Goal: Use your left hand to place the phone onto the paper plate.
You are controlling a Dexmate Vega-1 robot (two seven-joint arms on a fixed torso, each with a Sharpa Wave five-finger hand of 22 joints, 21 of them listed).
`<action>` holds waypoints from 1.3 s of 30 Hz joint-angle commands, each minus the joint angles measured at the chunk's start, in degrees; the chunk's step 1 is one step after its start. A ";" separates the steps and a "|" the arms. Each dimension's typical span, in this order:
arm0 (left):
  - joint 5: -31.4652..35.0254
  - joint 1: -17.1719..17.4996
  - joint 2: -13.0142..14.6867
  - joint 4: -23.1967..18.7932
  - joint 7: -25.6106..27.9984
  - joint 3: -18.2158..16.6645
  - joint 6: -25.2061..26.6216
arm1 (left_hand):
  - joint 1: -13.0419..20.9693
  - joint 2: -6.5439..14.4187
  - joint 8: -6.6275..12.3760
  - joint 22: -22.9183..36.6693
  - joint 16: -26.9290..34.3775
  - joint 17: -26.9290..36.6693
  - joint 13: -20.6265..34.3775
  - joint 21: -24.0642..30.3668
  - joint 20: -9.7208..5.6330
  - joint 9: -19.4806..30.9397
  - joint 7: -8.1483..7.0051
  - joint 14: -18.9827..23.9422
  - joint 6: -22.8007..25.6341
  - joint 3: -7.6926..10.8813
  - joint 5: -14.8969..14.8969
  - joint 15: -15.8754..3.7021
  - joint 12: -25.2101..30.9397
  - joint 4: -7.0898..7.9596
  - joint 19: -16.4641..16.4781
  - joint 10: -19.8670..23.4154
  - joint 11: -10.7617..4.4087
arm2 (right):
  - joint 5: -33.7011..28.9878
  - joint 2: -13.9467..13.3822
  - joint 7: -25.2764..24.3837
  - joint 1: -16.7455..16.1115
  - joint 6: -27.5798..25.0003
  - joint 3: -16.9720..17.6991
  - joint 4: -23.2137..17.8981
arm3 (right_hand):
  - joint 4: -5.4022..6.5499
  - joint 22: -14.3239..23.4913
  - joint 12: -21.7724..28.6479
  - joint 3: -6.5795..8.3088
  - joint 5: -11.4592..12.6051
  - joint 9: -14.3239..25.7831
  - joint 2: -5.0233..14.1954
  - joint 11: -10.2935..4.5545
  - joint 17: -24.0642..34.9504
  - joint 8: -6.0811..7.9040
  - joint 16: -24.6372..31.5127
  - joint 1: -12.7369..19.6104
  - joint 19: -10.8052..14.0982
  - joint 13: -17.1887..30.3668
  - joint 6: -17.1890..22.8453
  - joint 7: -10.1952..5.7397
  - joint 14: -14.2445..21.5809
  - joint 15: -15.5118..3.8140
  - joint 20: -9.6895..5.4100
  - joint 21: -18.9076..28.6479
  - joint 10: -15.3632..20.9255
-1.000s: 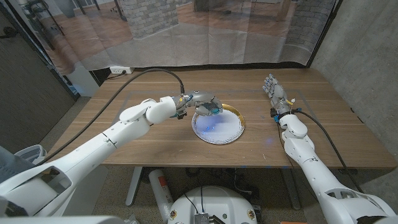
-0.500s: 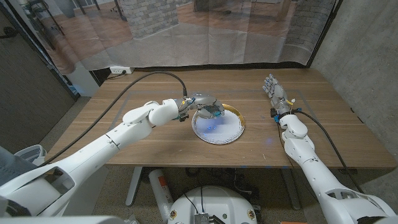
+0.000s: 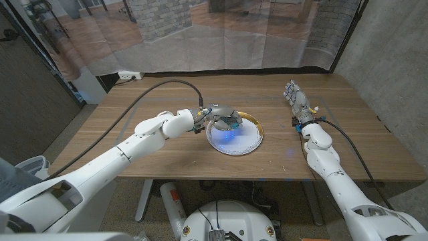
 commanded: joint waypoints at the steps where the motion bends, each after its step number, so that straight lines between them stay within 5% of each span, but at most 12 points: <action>1: 0.65 0.27 -0.32 0.60 0.68 0.56 -0.34 | 3.68 3.97 0.33 0.04 0.28 0.23 0.20 0.28 -5.66 -0.02 -0.02 5.14 0.37 0.04 0.18 -11.10 -0.15 0.09 5.15 0.23 -0.10 | 0.25 -0.28 -0.09 -0.56 -0.51 0.02 -1.25 | 0.15 0.27 0.31 -0.23 -0.04 0.27 0.18 0.13 0.23 0.42 0.05 0.44 0.47 0.13 0.38 -0.16 0.51 -0.22 -0.97 -0.06 0.48; 39: -0.12 0.10 -2.13 6.55 4.59 1.90 -2.48 | 3.10 3.98 0.21 0.05 -0.56 0.50 0.94 0.66 -5.12 -0.32 -0.44 4.27 0.23 -0.10 0.10 -10.98 -1.20 0.20 2.68 0.50 -0.45 | 0.08 -0.41 -1.18 -1.29 -1.83 -0.60 -2.53 | 0.16 0.27 0.33 -0.31 -0.09 0.27 0.25 0.17 0.24 0.38 0.05 0.52 0.49 0.13 0.41 -0.19 0.57 -0.26 -0.88 -0.08 0.62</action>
